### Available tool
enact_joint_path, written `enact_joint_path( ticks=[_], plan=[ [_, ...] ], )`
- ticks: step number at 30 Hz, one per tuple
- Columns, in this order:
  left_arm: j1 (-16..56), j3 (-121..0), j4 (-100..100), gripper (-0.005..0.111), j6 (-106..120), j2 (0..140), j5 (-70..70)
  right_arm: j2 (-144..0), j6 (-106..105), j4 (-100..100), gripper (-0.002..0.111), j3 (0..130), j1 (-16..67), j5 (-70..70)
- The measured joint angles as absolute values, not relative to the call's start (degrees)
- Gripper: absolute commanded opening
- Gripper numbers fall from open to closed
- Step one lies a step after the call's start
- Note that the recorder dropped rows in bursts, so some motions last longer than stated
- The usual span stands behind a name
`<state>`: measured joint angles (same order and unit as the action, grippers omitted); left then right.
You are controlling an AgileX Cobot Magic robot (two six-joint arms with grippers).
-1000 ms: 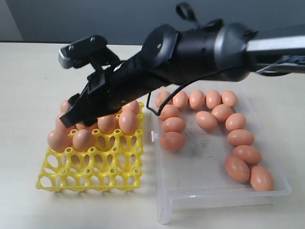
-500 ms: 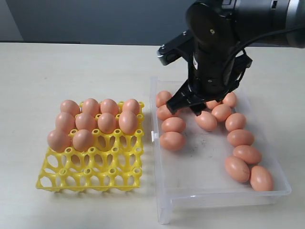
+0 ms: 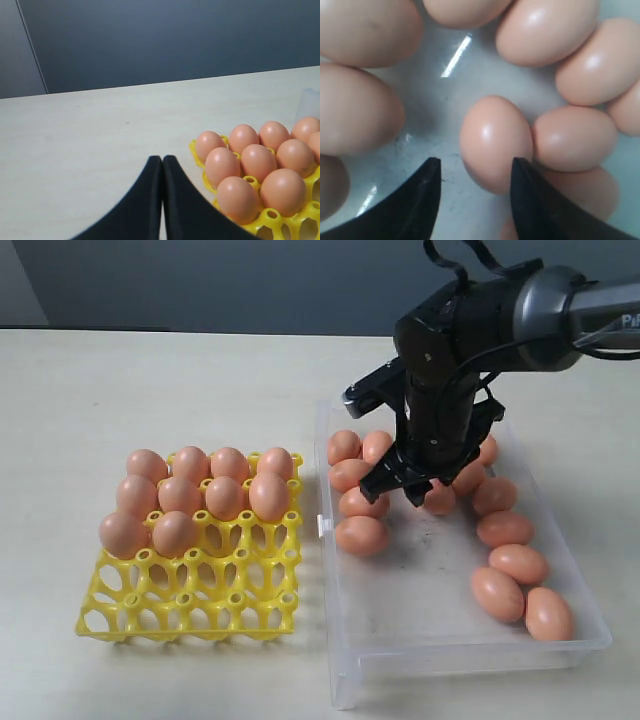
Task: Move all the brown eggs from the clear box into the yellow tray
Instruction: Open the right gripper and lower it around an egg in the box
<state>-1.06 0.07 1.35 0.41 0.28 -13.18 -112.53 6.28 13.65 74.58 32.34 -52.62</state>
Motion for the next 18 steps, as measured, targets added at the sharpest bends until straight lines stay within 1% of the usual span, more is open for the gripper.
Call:
enact_joint_path(
  ticks=[11,14,16,18],
  plan=[
    [-1.06,0.07,1.35,0.0,0.41,0.28,-13.18,-115.73,5.96,17.89,0.043,74.7,32.09,-48.84],
    [-1.06,0.07,1.35,0.0,0.41,0.28,-13.18,-116.27,5.96,18.49,0.034,74.89,32.09,-48.29],
    [-1.06,0.07,1.35,0.0,0.41,0.28,-13.18,-116.53,5.96,18.65,0.024,75.04,32.09,-48.29],
    [-1.06,0.07,1.35,0.0,0.41,0.28,-13.18,-116.75,5.96,18.77,0.017,75.26,32.09,-48.29]
  ],
)
